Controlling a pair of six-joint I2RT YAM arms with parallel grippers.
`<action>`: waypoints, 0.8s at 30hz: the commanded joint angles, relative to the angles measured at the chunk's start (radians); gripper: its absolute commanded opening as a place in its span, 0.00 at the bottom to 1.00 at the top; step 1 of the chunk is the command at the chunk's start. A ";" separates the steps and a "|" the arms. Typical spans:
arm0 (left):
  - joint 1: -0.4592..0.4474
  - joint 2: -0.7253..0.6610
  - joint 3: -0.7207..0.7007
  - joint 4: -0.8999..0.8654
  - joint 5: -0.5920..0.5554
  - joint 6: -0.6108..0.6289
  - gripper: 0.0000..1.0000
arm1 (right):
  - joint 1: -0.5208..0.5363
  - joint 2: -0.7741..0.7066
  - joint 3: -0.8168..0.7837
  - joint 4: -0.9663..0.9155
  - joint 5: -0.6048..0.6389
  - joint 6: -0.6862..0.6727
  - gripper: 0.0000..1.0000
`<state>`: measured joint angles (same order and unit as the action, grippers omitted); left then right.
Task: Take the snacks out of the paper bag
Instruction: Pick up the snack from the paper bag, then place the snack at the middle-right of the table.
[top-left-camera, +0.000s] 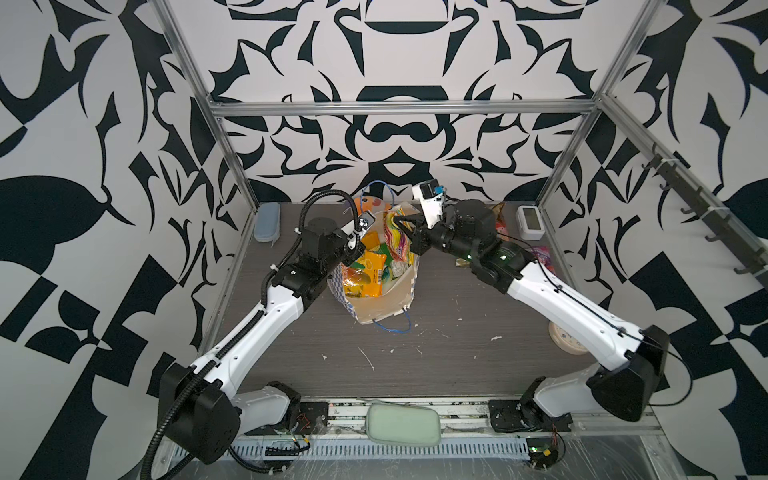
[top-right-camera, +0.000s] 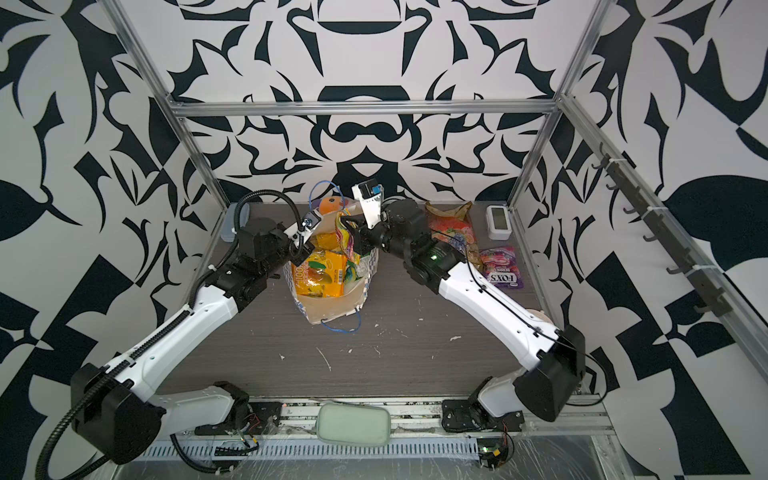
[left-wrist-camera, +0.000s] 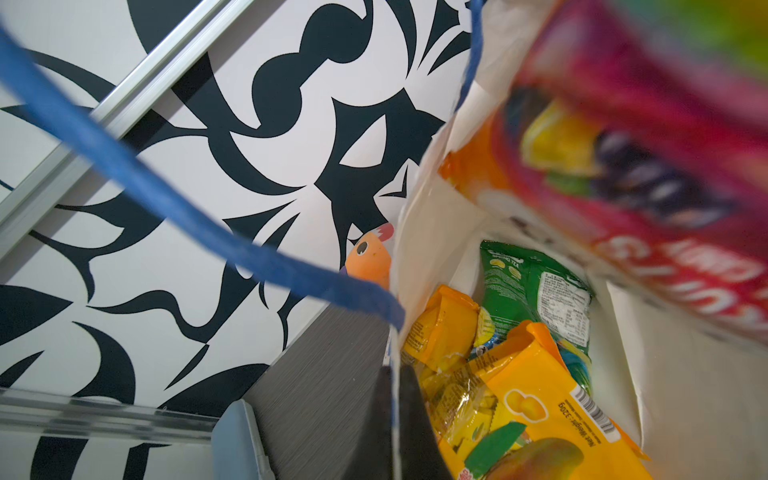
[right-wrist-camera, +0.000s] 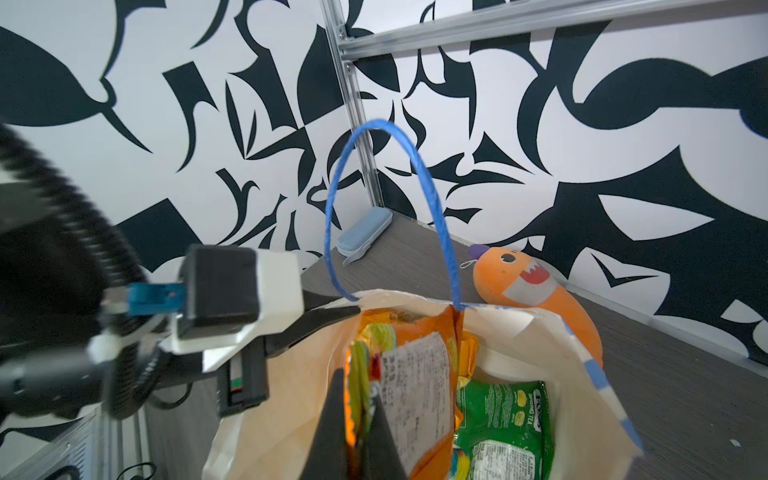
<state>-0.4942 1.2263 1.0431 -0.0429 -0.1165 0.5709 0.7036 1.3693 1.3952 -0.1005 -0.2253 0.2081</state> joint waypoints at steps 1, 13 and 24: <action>-0.016 -0.050 0.005 0.057 0.010 0.022 0.00 | -0.002 -0.143 0.013 0.028 -0.032 -0.011 0.00; -0.027 -0.056 -0.006 0.060 -0.007 0.039 0.00 | -0.355 -0.303 -0.035 -0.332 0.012 0.085 0.00; -0.034 -0.081 -0.023 0.075 -0.017 0.050 0.00 | -0.635 -0.167 -0.306 -0.414 -0.258 0.090 0.00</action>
<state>-0.5220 1.1870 1.0203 -0.0463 -0.1333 0.6037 0.0704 1.2026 1.0946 -0.5438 -0.3363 0.2970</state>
